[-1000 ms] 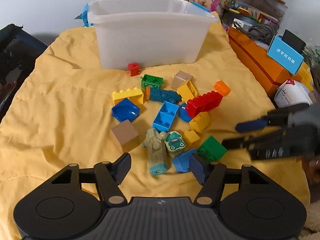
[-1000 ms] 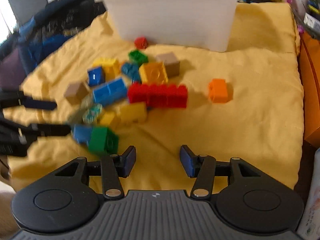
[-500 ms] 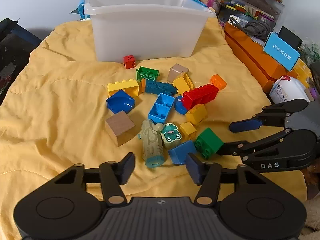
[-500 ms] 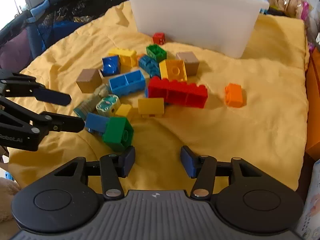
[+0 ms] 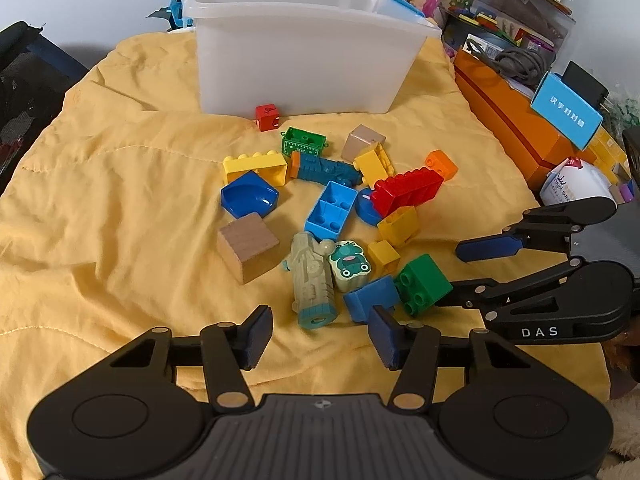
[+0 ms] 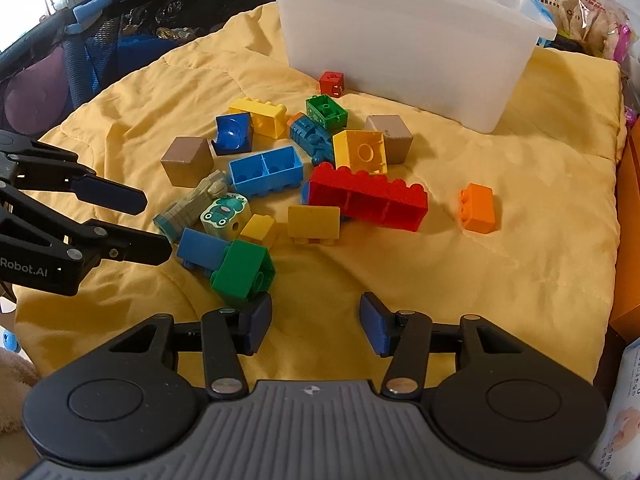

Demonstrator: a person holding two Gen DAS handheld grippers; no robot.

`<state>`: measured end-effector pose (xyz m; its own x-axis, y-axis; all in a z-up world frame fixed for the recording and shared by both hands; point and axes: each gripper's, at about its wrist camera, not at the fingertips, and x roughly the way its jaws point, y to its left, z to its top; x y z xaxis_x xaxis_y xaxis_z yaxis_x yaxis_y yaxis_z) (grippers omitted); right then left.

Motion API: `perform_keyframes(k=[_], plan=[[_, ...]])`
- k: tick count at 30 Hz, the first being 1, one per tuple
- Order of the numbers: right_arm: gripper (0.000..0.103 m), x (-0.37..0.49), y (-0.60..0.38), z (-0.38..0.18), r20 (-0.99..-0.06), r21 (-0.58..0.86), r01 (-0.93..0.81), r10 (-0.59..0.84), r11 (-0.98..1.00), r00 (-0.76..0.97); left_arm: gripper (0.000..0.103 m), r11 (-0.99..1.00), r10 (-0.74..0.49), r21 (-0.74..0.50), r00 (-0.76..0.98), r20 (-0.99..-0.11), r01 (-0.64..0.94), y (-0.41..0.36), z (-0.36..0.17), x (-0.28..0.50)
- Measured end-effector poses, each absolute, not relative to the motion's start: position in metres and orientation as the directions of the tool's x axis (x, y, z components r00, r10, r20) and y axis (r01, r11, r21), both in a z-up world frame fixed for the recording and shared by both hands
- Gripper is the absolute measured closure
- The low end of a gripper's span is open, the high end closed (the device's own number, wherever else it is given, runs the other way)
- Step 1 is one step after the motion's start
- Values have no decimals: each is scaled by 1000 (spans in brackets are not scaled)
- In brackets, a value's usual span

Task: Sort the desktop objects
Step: 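Move both open tools back to the remaining bricks, then grasp the teal figure brick with the right tool while the left tool grasps the beige figure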

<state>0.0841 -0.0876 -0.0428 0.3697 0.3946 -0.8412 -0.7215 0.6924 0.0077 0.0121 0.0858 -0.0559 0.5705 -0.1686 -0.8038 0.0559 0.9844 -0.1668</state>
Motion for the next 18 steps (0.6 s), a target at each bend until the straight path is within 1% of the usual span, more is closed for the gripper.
perform_keyframes(k=[3, 4, 6, 7, 8, 9, 11, 14, 16, 18], plan=[[49, 85, -89, -46, -846, 18, -714, 391, 700, 363, 46, 985, -165, -169, 570, -805, 45, 89, -57, 16], [48, 85, -89, -46, -846, 20, -712, 392, 702, 362, 46, 982, -172, -184, 570, -804, 36, 91, -58, 18], [46, 85, -90, -46, -847, 16, -709, 387, 705, 366, 48, 967, -206, -256, 570, -795, -7, 101, -62, 27], [46, 85, -90, -46, -847, 16, -707, 386, 707, 367, 52, 954, -224, -297, 568, -792, -37, 107, -65, 31], [46, 85, -90, -46, -847, 16, -707, 386, 707, 366, 60, 945, -232, -322, 561, -795, -65, 112, -69, 36], [45, 86, -91, -46, -847, 14, -709, 386, 705, 366, 64, 942, -233, -326, 548, -803, -77, 114, -72, 40], [45, 86, -91, -45, -845, 6, -709, 383, 705, 373, 74, 952, -223, -300, 542, -810, -57, 111, -73, 44], [45, 90, -92, -37, -833, -31, -711, 375, 702, 407, 74, 976, -190, -218, 531, -826, 10, 96, -68, 42], [45, 93, -89, -22, -793, -39, -733, 425, 679, 436, 74, 980, -183, -199, 519, -835, 25, 95, -66, 36], [45, 96, -78, -7, -753, -77, -783, 478, 618, 452, 74, 986, -153, -162, 510, -847, 27, 96, -64, 28]])
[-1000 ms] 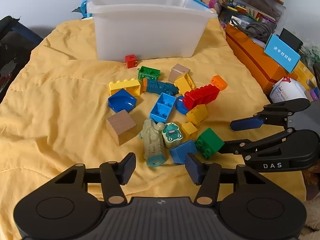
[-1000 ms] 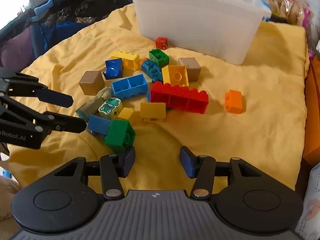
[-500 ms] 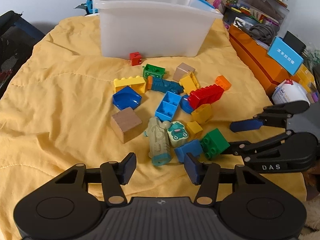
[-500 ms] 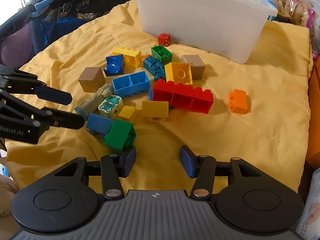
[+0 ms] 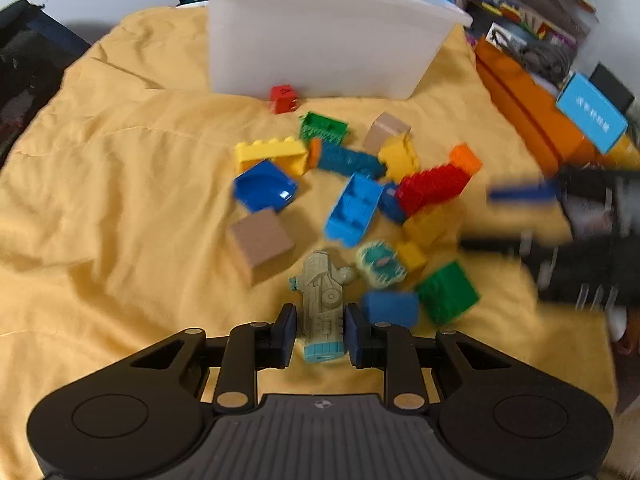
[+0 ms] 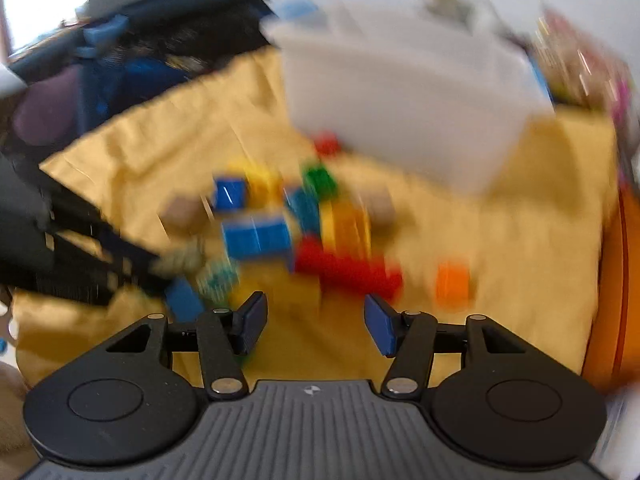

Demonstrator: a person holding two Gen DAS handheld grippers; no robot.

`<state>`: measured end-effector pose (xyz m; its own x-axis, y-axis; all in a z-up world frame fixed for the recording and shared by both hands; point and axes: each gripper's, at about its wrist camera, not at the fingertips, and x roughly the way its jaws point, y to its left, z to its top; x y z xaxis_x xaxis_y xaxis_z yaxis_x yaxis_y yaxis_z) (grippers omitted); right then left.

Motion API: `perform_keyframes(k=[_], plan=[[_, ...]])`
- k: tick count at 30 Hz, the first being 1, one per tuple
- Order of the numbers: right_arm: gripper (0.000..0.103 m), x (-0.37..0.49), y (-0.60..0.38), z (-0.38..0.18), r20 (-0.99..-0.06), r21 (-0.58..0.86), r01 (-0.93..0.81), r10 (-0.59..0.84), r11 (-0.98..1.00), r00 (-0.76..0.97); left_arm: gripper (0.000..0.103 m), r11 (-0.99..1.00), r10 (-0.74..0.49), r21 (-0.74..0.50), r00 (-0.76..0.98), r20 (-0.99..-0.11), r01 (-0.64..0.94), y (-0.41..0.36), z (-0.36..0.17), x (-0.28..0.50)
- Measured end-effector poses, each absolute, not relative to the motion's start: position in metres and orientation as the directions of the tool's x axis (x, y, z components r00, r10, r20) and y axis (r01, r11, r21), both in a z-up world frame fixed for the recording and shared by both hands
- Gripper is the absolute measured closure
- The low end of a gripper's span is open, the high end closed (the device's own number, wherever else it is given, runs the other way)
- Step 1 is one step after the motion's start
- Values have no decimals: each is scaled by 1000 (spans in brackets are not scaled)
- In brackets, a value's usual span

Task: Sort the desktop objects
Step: 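Grasp the teal figure brick with the right tool while the left tool grasps the beige figure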

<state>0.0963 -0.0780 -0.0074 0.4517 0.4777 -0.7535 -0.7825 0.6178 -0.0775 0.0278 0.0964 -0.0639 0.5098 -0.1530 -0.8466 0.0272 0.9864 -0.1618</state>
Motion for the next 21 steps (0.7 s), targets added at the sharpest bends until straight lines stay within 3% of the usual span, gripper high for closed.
perform_keyframes(k=[2, 4, 6, 14, 21], plan=[[49, 104, -60, -1, -737, -139, -818, 494, 558, 462, 74, 990, -134, -137, 500, -856, 30, 99, -62, 20], [62, 118, -39, -2, -746, -176, -847, 493, 502, 447, 74, 990, -128, -139, 496, -859, 15, 104, -63, 12], [68, 134, -16, -10, -776, -212, -868, 463, 449, 429, 74, 987, -136, -161, 494, -859, -8, 110, -64, 9], [73, 165, 27, -46, -885, -184, -912, 342, 365, 316, 74, 984, -139, -178, 507, -851, -30, 114, -67, 2], [76, 148, 4, -21, -840, -132, -883, 422, 450, 340, 74, 979, -145, -199, 524, -840, -48, 116, -68, 2]])
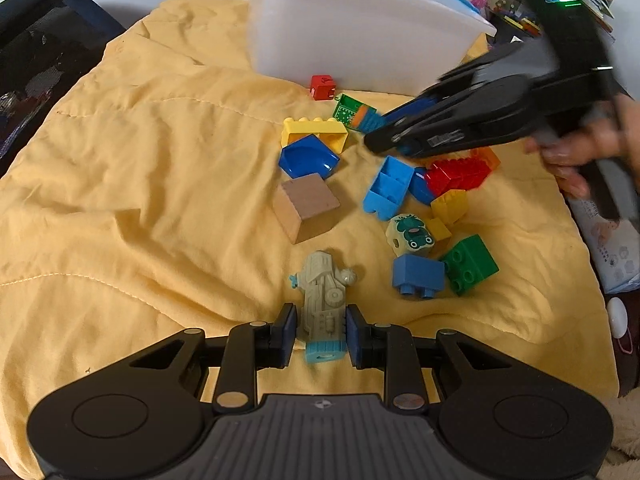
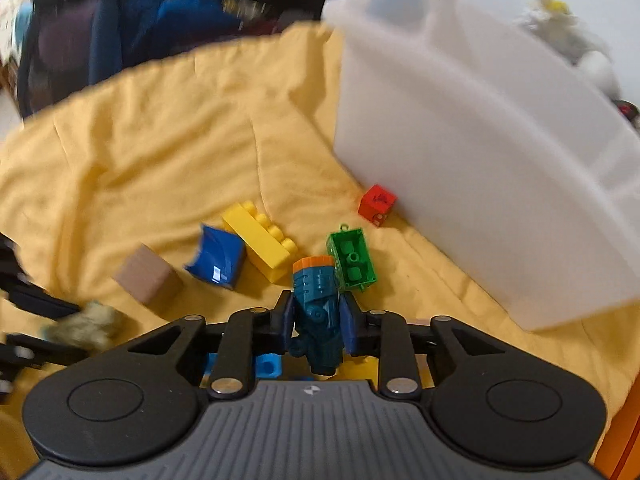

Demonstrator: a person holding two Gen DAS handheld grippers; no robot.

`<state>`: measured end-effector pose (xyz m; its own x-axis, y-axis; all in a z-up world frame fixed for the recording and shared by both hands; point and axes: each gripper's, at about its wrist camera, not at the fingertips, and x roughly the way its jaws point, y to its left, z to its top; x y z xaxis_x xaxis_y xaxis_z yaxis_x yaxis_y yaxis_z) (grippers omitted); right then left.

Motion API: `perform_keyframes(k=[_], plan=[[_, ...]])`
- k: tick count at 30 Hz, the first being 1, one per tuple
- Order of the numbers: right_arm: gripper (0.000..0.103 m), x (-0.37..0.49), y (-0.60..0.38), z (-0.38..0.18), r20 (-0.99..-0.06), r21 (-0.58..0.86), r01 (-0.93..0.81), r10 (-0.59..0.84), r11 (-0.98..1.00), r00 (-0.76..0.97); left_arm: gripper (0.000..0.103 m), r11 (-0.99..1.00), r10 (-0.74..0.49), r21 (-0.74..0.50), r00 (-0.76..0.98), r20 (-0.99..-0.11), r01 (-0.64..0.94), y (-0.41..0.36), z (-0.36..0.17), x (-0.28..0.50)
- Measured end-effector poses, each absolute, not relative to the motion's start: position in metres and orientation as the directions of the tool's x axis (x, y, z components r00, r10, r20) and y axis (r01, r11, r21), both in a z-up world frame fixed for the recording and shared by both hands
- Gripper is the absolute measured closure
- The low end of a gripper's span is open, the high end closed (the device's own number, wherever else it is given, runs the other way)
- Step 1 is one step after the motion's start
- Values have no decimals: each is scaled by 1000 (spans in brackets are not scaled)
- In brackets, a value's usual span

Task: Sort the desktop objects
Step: 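Grasp the teal figure brick with the right tool while the left tool grasps the beige figure, then lift both held figures and carry them over the white bin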

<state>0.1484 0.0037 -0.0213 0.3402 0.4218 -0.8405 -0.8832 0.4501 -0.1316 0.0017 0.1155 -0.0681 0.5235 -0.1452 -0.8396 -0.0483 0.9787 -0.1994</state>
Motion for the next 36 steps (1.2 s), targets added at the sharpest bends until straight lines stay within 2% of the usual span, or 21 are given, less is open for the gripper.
perform_keyframes(k=[5, 8, 14, 18, 20, 22, 23, 27, 31, 33, 36], plan=[[76, 121, -41, 17, -790, -37, -839, 499, 543, 357, 73, 981, -144, -192, 525, -839, -38, 113, -68, 5], [76, 120, -62, 24, -799, 33, -803, 498, 595, 337, 72, 984, -137, -177, 528, -838, -26, 108, -69, 7], [76, 103, -94, -22, -870, 63, -722, 392, 690, 300, 73, 987, -136, -163, 524, -841, -5, 101, -67, 5], [75, 88, -100, -40, -880, 19, -706, 347, 708, 325, 73, 986, -150, -165, 512, -846, 17, 95, -66, 1], [72, 85, -102, -40, -873, 23, -694, 352, 719, 336, 73, 987, -149, -161, 510, -847, 22, 94, -67, 0], [63, 82, -103, -40, -872, 21, -694, 352, 720, 339, 72, 987, -146, -158, 514, -845, 19, 93, -68, -2], [63, 80, -105, -41, -871, 15, -694, 350, 720, 344, 72, 987, -146, -158, 514, -845, 22, 93, -68, -2], [65, 75, -110, -44, -861, 6, -690, 355, 724, 365, 73, 989, -141, -146, 515, -846, 31, 91, -68, -5], [78, 68, -110, -45, -846, -5, -698, 370, 716, 385, 73, 989, -137, -142, 513, -847, 30, 91, -65, -5], [81, 67, -108, -41, -842, 1, -704, 380, 710, 382, 73, 989, -141, -147, 526, -839, 31, 91, -59, -6], [81, 68, -107, -32, -828, -1, -709, 397, 705, 396, 74, 989, -139, -146, 567, -812, 34, 92, -40, -6]])
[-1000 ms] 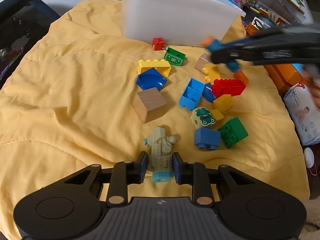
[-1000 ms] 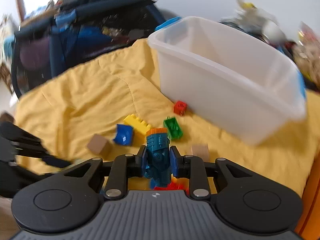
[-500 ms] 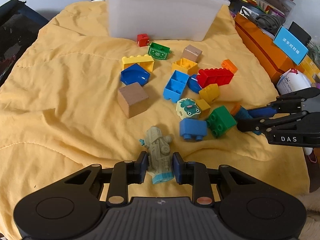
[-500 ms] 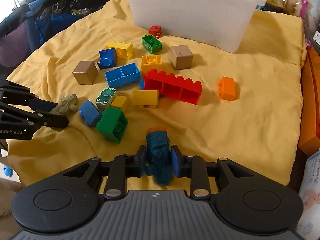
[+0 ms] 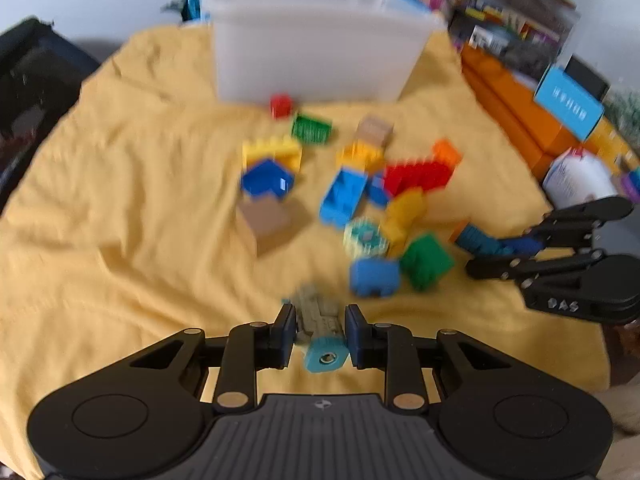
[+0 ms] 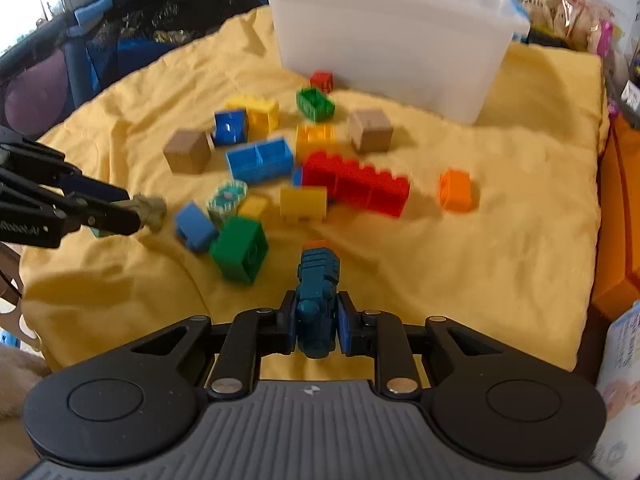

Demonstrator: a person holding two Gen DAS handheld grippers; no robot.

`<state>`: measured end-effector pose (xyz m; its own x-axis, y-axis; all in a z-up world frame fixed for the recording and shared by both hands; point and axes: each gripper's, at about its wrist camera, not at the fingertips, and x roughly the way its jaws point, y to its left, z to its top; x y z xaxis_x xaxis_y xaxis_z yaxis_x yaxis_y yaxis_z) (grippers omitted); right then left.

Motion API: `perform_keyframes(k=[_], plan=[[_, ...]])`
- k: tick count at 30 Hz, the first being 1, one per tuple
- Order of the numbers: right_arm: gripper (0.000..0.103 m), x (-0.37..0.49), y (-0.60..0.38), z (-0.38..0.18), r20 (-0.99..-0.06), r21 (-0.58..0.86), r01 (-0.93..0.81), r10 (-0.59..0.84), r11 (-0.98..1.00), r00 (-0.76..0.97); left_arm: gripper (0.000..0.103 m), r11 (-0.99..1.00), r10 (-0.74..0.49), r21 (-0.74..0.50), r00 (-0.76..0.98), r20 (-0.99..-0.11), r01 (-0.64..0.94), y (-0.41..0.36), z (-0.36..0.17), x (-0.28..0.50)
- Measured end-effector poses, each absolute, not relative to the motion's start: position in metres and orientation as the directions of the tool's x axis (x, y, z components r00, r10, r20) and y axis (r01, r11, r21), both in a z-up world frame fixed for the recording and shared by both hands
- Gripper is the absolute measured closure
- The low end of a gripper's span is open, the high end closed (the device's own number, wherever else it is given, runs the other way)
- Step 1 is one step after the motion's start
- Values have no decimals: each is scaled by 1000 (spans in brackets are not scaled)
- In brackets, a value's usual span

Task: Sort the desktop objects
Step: 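Lift both held figures and carry them over the white bin, then open both tools to drop the figures into the white bin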

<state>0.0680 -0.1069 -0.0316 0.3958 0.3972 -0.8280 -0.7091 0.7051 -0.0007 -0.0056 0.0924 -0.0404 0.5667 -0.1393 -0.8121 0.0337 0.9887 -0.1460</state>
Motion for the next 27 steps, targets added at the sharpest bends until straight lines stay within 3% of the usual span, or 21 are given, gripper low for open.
perform_keyframes(k=[10, 22, 27], plan=[[81, 86, -107, 22, -726, 17, -689, 483, 725, 490, 75, 988, -127, -154, 701, -702, 25, 103, 22, 11], [81, 151, -91, 93, -536, -55, -658, 533, 751, 654, 78, 997, -27, 46, 876, -481, 56, 114, 107, 88], [81, 201, -62, 115, -467, -55, -629, 536, 776, 703, 78, 998, -39, 34, 911, -411, 58, 113, 131, 139]])
